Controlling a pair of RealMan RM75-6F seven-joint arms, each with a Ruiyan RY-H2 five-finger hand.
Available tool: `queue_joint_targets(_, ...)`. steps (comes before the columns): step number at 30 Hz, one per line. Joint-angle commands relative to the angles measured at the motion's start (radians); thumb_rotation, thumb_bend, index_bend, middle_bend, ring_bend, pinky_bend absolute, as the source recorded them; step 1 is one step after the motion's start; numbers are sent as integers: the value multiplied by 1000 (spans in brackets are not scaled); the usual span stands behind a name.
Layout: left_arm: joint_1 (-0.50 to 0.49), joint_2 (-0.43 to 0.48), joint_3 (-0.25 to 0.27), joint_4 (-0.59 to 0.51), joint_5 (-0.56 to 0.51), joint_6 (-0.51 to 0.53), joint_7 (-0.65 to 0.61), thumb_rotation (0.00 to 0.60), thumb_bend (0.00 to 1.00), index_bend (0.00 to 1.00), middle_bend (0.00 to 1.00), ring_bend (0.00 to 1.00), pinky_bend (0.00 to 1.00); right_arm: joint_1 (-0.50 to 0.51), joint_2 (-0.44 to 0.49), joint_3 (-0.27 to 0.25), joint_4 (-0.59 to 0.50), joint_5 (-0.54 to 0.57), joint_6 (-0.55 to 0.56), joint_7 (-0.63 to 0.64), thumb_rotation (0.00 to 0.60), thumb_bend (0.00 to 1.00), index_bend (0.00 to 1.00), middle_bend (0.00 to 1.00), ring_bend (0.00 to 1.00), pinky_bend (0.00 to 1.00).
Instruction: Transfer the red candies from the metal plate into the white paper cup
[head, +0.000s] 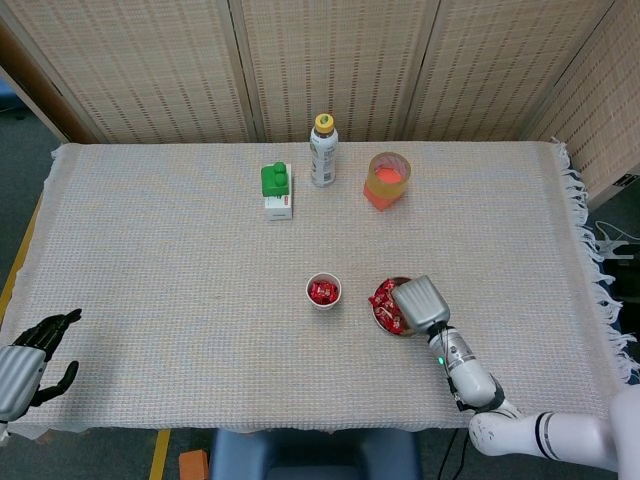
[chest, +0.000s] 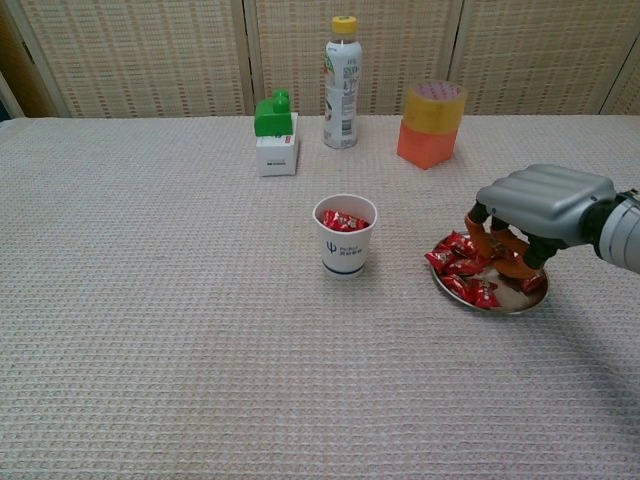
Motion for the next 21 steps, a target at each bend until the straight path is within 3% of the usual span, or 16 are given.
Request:
queue_joint_targets(1, -2, -1, 1, -1, 1, -4, 4, 600, 470, 0, 147, 124, 261, 17, 8, 49, -59, -42, 18, 35, 600, 516, 750, 802, 867, 1000)
queue_joint_targets(10, 1, 2, -1, 0, -2, 2, -6, 600, 470, 0, 147, 124, 262, 93, -73, 171, -76, -32, -8, 97, 600, 516, 750, 802, 867, 1000)
queue_joint_targets(21, 3, 8, 0, 10, 5, 13, -33, 600, 469, 0, 147, 124, 262, 158, -202, 199, 34, 21, -20, 66, 600, 516, 731, 802, 867, 1000)
